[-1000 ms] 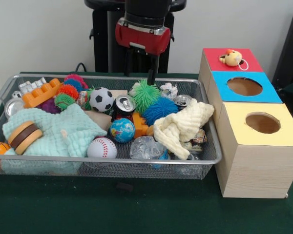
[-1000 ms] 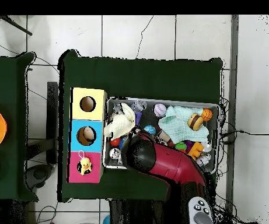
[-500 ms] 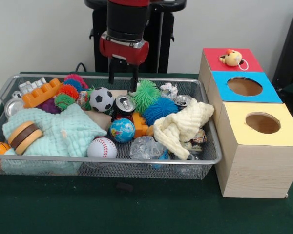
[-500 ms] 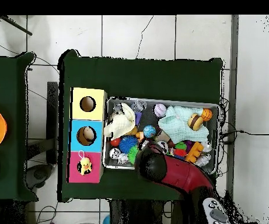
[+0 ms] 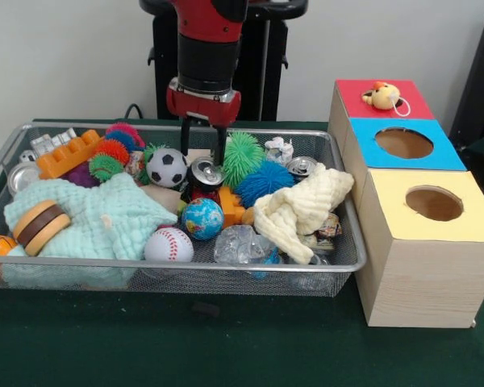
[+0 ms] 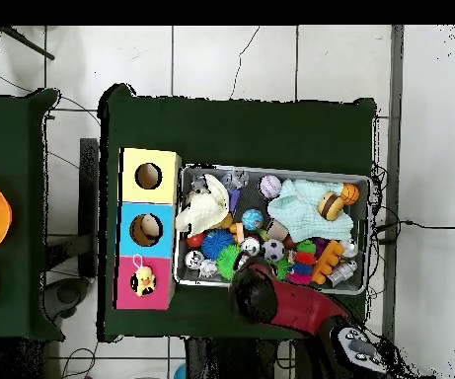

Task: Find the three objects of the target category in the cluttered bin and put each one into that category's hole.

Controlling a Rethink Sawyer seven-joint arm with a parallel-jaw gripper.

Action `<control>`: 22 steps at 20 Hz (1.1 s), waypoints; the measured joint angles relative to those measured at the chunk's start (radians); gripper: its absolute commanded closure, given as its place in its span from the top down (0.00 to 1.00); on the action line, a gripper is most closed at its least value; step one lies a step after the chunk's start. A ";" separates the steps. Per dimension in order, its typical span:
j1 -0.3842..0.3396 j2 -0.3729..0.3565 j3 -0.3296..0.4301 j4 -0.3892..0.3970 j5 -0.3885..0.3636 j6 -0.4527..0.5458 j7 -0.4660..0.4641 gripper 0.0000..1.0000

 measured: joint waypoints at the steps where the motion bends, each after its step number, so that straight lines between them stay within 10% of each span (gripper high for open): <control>1: -0.001 0.008 0.002 0.002 -0.006 -0.010 0.000 1.00; 22: 0.031 0.062 0.040 0.062 -0.021 -0.216 0.000 1.00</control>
